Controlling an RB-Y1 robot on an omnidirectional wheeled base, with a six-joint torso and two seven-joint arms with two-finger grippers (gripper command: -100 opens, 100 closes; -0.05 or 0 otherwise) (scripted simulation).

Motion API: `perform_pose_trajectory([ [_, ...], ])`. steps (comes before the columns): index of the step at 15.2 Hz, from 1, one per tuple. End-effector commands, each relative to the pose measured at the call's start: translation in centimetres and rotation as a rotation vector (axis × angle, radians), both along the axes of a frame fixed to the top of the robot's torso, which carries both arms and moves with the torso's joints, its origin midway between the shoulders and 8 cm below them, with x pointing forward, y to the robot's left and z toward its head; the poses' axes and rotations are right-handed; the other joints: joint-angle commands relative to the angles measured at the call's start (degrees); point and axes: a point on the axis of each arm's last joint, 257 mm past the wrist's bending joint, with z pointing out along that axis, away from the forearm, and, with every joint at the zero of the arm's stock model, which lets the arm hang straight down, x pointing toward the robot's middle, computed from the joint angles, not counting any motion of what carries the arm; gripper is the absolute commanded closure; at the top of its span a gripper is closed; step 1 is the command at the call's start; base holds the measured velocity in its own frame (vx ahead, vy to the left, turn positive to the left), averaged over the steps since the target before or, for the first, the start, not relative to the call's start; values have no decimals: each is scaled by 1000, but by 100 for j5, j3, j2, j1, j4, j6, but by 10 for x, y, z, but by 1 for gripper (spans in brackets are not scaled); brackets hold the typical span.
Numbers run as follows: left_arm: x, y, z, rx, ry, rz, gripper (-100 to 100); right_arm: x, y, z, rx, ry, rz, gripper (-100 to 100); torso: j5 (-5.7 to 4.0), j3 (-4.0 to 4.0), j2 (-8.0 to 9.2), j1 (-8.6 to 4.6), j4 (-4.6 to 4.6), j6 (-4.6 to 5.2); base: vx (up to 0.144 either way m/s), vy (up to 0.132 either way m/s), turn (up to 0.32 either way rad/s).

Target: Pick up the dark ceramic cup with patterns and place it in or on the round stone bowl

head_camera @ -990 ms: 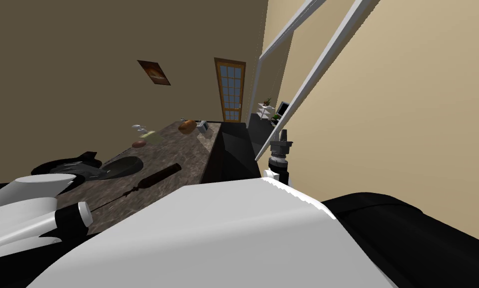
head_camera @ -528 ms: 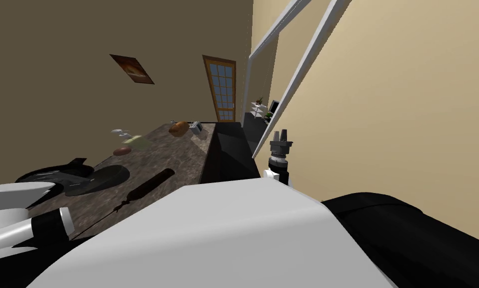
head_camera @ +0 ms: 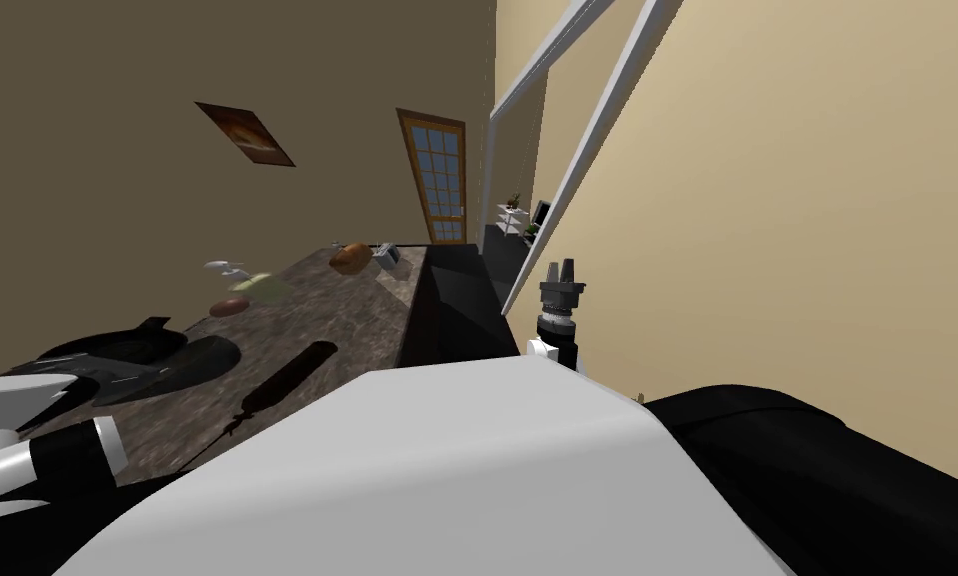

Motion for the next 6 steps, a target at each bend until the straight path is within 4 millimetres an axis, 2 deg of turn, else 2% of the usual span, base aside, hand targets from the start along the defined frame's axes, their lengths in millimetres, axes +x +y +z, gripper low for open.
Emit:
perform_pose_trajectory([
  [1, 0, 0, 0, 0, 0, 0, -100, 0, 0, 0, 0, 0, 0, 0, 0, 0, 0, 0, 0, 0, -29, -28, -68],
  [6, -1, 1, 0, 0, 2, 2, -100, 0, 0, 0, 0, 0, 0, 0, 3, -3, -6, 11, -1, -5, -2, -2, 0],
])
